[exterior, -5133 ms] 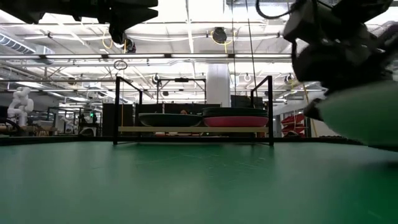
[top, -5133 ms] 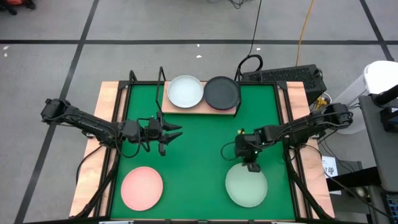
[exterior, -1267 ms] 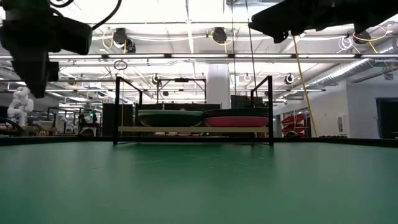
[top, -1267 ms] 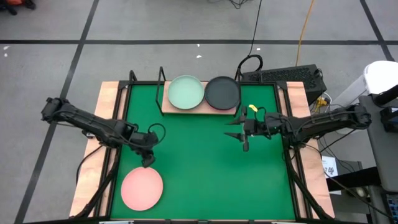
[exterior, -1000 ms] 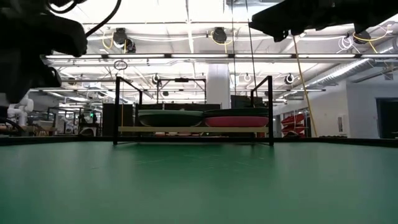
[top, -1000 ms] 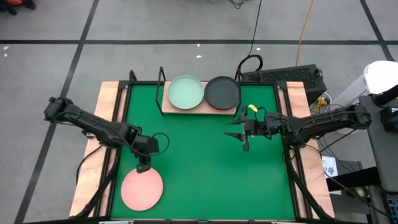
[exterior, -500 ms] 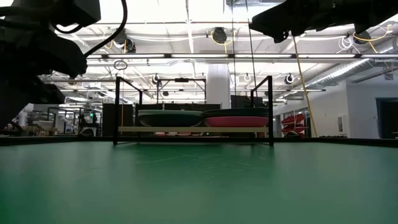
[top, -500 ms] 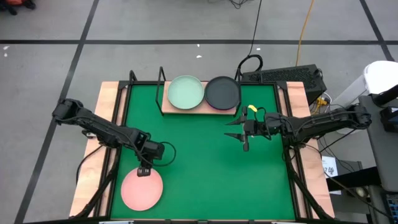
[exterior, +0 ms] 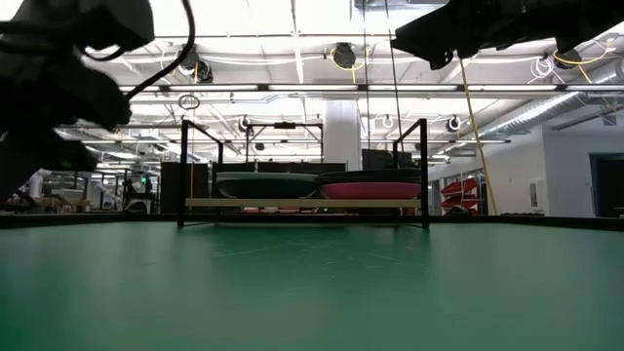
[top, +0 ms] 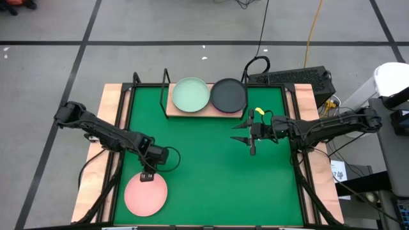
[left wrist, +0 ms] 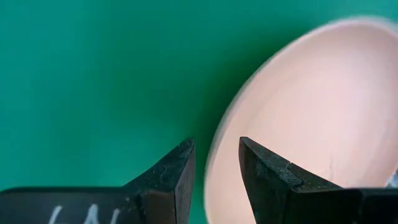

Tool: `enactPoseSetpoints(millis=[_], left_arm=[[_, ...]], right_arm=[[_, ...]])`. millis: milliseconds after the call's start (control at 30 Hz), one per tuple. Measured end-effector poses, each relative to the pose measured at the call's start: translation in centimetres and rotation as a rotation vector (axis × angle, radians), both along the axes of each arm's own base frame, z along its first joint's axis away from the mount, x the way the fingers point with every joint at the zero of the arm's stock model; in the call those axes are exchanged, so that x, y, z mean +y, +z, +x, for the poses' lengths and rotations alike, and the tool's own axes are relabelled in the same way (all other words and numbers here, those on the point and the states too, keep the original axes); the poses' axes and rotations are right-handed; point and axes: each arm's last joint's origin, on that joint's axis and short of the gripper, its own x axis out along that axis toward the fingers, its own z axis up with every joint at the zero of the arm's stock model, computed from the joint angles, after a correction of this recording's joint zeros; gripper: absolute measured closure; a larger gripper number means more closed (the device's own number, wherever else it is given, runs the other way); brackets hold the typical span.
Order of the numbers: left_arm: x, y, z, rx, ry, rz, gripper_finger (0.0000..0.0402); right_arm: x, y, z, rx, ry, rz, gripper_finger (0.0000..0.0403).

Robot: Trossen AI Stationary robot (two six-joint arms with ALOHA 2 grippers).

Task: Place and stack plates onto a shelf
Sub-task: Stack the light orange plate on top of the light green plate on the shelf

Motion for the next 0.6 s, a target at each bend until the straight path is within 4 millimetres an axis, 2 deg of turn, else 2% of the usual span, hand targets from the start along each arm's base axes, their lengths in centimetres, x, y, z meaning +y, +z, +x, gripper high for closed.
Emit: enactPoseSetpoints(millis=[200,467,600], left_arm=[[-0.3,-1.2,-1.0,0.049,0.002,-0.021,0.0273],[-0.9,-1.7,-1.0,0.002,-0.005,-0.042,0.0274],[-0.8,-2.0,-1.2,0.007,0.003,-0.037,0.0296]], right_arm=[[0.0,-0.1,0.0,0.007,0.000,0.000,0.0243],[0.0,-0.1,0.0,0.007,0.000,0.000,0.0243],[0.0,-0.1,0.0,0.007,0.000,0.001,0.0243]])
